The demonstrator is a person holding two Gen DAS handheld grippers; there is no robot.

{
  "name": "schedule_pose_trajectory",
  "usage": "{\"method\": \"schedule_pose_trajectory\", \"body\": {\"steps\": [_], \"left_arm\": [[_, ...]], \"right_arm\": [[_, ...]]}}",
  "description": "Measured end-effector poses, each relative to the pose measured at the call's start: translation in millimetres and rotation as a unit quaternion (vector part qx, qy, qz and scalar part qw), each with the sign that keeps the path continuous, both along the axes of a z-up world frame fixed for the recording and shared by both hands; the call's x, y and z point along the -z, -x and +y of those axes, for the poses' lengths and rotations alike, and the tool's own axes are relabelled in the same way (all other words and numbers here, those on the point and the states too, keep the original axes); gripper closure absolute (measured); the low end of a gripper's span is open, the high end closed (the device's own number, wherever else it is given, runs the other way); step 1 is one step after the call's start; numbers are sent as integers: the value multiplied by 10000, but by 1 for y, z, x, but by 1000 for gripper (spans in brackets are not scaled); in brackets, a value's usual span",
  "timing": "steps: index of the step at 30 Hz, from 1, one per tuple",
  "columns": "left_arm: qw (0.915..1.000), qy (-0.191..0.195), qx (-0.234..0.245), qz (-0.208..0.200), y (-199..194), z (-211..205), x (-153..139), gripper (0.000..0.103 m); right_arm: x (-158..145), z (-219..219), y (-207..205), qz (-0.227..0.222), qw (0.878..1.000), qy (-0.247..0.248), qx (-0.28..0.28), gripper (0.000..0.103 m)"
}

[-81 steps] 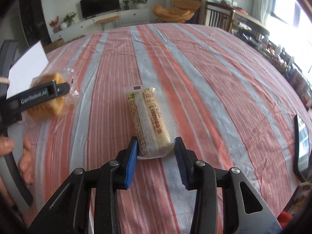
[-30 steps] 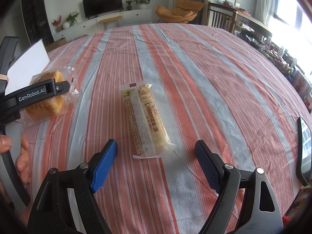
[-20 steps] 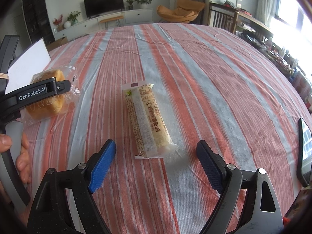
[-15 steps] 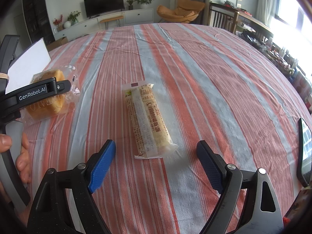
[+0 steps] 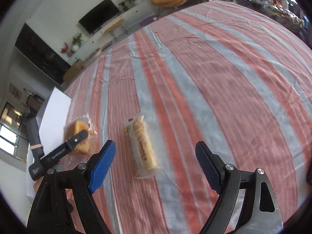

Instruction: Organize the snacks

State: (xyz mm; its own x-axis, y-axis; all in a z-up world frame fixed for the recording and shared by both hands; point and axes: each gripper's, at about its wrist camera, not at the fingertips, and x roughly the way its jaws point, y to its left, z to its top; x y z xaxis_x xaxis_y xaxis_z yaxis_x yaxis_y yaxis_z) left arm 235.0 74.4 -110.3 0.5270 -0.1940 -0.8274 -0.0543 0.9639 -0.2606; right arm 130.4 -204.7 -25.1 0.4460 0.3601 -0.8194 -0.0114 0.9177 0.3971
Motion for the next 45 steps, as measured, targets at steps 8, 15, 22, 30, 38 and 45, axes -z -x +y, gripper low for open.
{"method": "schedule_pose_trajectory", "body": {"steps": [8,15,22,30,38,45], "left_arm": [[9986,-332,361,205,3,-19,-3,5],[9994,-275,198,-104,27,-13,-35,26],[9961,442,487,-585,110,-7,-111,26],[9873,414,282,-1509,210,52,-211,25],[9826,-486,-919,-1542,259,165,-224,25],[9708,-1133,-1847,-1029,262,242,-175,25]], "right_arm": [[34,100,-19,530,9828,1376,-1115,20],[18,92,0,276,9837,1657,-648,74],[-34,88,37,-171,9943,919,-511,74],[-79,158,68,-629,9895,280,-1267,74],[-131,260,100,-1062,9663,-253,-2330,74],[-139,348,113,-1073,9450,-287,-3076,73]]}}
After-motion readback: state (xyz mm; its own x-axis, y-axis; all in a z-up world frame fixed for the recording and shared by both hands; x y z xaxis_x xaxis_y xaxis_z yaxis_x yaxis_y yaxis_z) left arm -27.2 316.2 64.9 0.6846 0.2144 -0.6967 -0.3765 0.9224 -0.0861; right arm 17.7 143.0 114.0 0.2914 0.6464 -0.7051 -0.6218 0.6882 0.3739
